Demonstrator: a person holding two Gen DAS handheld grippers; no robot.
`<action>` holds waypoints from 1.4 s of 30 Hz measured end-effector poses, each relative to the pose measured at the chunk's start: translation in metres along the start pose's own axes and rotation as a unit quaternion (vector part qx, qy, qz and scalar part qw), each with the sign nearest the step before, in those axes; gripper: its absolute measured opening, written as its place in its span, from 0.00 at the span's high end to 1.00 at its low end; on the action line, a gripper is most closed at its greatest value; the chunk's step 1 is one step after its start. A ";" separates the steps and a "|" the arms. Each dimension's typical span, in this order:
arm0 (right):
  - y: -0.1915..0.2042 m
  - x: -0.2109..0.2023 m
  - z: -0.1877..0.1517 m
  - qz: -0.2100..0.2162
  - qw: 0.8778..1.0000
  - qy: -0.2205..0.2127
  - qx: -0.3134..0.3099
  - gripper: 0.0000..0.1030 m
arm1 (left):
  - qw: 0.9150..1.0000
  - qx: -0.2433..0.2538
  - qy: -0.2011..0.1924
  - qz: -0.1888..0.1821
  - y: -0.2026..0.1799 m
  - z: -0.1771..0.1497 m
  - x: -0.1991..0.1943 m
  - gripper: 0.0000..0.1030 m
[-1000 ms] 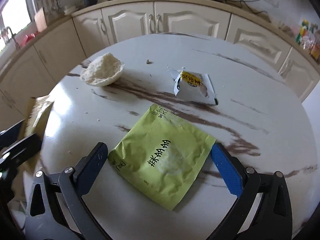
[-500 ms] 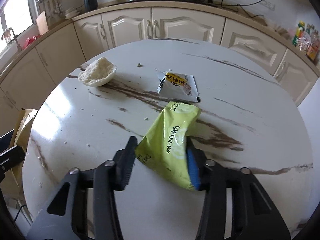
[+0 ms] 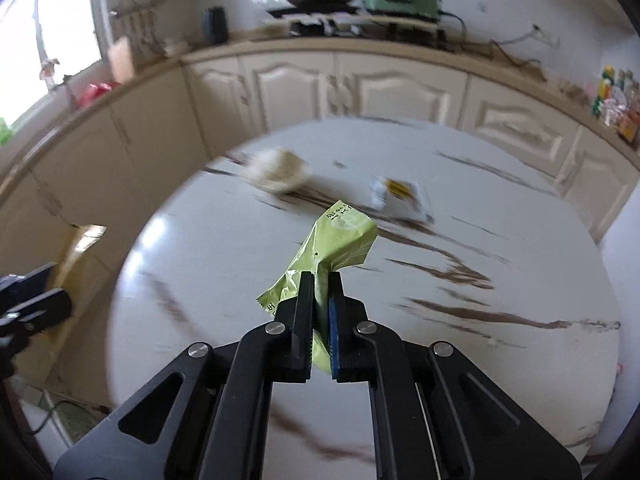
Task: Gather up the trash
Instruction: 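Hold the yellow bag in the left tool while the right tool grasps the green packet, then carry both packets over the blue bin and open both tools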
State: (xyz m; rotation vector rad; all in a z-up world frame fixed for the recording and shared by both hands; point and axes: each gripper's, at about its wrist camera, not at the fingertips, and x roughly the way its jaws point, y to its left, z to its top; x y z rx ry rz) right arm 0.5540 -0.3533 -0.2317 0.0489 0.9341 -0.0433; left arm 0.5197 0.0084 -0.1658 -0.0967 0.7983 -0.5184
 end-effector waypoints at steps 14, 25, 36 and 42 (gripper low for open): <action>0.229 0.012 -0.012 0.153 0.973 -0.015 -0.172 0.93 | 0.985 -0.091 0.002 0.148 0.131 -0.064 -0.074 0.52; 0.291 0.176 -0.091 0.154 0.957 0.138 -0.203 0.93 | 0.960 -0.174 0.155 0.155 0.216 -0.153 0.019 0.52; 0.283 0.333 -0.148 0.149 0.934 0.275 -0.171 0.93 | 0.924 -0.232 0.277 0.125 0.289 -0.208 0.145 0.49; 0.275 0.371 -0.160 0.153 0.928 0.305 -0.150 0.90 | 0.910 -0.247 0.304 0.139 0.319 -0.206 0.189 0.42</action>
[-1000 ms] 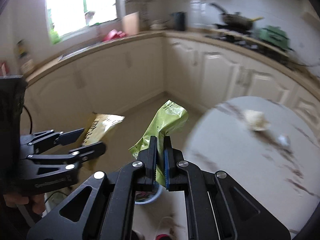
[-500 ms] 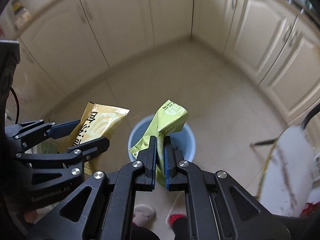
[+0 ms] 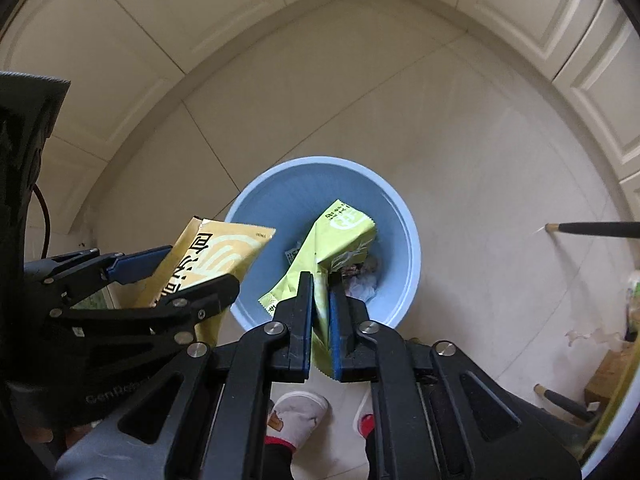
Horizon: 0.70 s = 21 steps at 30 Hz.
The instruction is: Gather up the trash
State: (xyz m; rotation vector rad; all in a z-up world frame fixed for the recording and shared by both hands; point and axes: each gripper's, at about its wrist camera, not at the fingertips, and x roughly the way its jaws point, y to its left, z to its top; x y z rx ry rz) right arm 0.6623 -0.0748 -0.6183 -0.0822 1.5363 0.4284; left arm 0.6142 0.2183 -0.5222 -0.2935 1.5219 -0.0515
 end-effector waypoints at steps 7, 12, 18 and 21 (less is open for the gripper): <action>-0.014 0.010 0.007 0.034 0.999 0.005 0.029 0.90 | 1.000 -0.020 -0.010 -0.005 -0.008 0.030 -0.012 0.32; -0.006 -0.005 0.001 0.034 0.999 -0.010 0.030 0.81 | 0.999 -0.024 -0.031 -0.005 -0.016 0.011 -0.041 0.32; 0.015 -0.051 -0.009 0.017 0.999 -0.034 0.021 0.60 | 0.997 -0.037 -0.063 0.005 -0.008 -0.025 -0.089 0.27; 0.028 -0.076 -0.013 0.007 0.999 -0.046 0.018 0.44 | 0.995 -0.038 -0.090 0.012 -0.010 -0.048 -0.114 0.27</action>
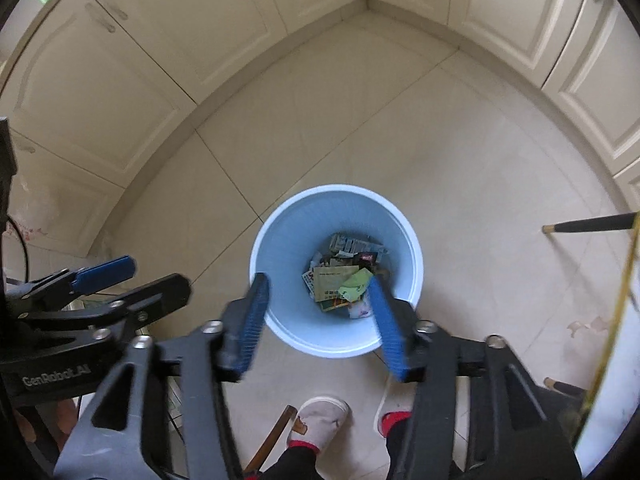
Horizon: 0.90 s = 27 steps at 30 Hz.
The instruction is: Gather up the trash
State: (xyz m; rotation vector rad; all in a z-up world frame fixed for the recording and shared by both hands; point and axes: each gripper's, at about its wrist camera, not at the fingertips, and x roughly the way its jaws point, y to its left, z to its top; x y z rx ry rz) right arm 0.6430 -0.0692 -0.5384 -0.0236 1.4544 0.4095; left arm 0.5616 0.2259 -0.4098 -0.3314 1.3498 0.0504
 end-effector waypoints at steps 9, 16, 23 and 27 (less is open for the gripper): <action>0.056 -0.120 -0.025 -0.008 0.994 -0.098 -0.039 0.20 | 0.990 0.004 -0.137 0.029 -0.013 -0.070 -0.123 0.19; 0.083 -0.234 -0.060 -0.021 0.977 -0.205 -0.054 0.11 | 0.959 0.024 -0.278 0.051 -0.052 -0.144 -0.213 0.11; 0.091 -0.361 -0.110 -0.047 0.936 -0.343 -0.066 0.00 | 0.907 0.056 -0.418 0.021 -0.099 -0.233 -0.284 0.02; 0.088 -0.415 -0.137 -0.050 0.914 -0.396 -0.074 0.00 | 0.876 0.078 -0.476 0.014 -0.128 -0.291 -0.294 0.01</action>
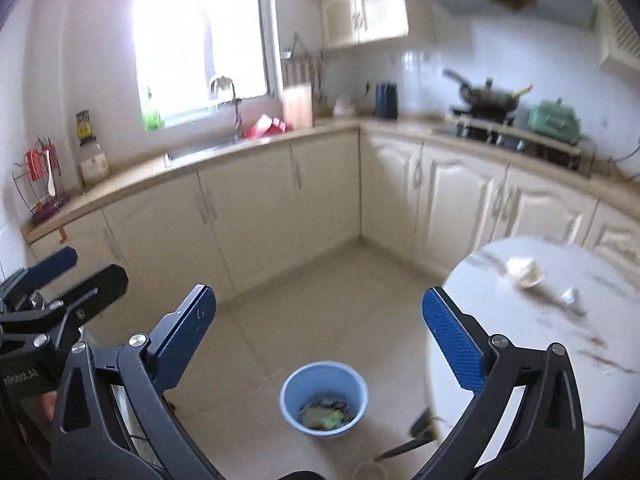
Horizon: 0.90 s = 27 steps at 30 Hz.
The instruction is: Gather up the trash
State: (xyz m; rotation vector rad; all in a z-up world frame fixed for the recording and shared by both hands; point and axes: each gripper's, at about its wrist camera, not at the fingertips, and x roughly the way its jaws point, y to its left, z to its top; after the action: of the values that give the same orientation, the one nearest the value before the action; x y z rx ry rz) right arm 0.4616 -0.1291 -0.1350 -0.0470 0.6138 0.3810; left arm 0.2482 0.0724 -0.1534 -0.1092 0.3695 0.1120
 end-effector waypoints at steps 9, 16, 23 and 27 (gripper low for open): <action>-0.008 -0.103 0.019 -0.139 0.985 -0.103 -0.017 0.00 | 0.992 0.023 -0.125 -0.006 -0.064 -0.072 -0.076 0.01; -0.029 -0.143 0.020 -0.157 0.975 -0.157 0.001 0.00 | 0.987 0.028 -0.155 0.004 -0.080 -0.147 -0.089 0.01; -0.044 -0.171 0.013 -0.157 0.970 -0.185 -0.002 0.00 | 0.988 0.039 -0.148 0.003 -0.121 -0.140 -0.085 0.01; -0.060 -0.178 0.010 -0.169 0.967 -0.189 -0.002 0.00 | 0.988 0.054 -0.143 -0.011 -0.144 -0.115 -0.070 0.01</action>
State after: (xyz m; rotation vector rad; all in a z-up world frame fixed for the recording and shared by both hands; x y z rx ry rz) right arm 0.3555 -0.2431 -0.0290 -0.0800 0.2187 0.0537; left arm 0.1608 -0.0910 -0.2222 0.0107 0.0878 0.0846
